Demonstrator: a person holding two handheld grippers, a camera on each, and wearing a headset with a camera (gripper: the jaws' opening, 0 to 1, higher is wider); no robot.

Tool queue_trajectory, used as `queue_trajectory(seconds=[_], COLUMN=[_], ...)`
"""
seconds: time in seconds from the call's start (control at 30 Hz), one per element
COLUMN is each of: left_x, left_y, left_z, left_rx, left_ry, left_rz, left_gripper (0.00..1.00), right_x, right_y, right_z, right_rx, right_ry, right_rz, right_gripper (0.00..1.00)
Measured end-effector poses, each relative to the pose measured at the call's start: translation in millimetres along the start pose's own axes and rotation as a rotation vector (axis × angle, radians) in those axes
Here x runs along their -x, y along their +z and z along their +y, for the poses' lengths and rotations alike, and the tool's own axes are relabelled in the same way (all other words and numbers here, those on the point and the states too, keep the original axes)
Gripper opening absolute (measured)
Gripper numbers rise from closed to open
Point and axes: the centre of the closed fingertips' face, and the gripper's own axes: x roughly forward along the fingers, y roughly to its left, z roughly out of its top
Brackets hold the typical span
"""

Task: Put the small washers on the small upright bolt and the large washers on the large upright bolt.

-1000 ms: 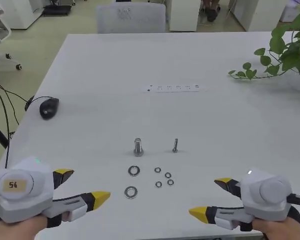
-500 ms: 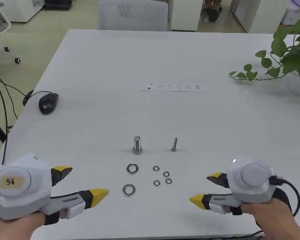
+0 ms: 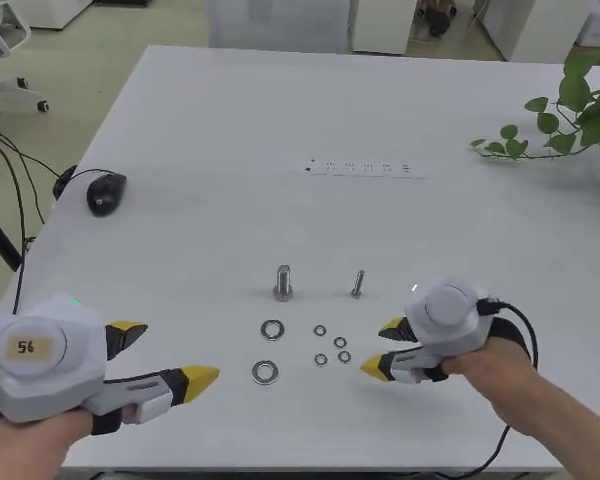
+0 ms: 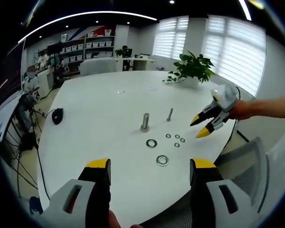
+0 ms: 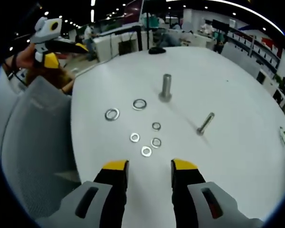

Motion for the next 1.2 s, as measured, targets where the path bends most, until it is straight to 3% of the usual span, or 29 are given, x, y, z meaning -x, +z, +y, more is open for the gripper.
queue_trajectory(seconds=[0.17,0.33,0.67,1.0,1.2], left_x=[0.8,1.9,6.5,6.3,4.7], left_y=[-2.2,-4.2,-5.7,-7.3,-5.8], left_z=[1.3,2.4,8.5,4.5,0.6], left_rx=[0.009,0.017,0.026,0.034,0.032], left_ry=[0.003,0.005,0.018,0.018,0.012], left_rz=[0.001,0.002,0.000,0.000,-0.002], left_gripper=[0.67,0.67,0.67,0.67,0.66], right_x=[-16.9,-30.8,-38.7,-39.4,-40.2], right_y=[0.9,-5.6,-5.6,-5.2,-4.5], right_z=[2.6,5.6,8.6,11.9,9.0], right_rx=[0.032,0.079,0.178,0.273,0.294], right_ry=[0.038,0.066,0.091,0.128,0.127], right_rz=[0.043,0.103,0.136,0.180,0.210], right_gripper=[0.27,0.26,0.23,0.20,0.17])
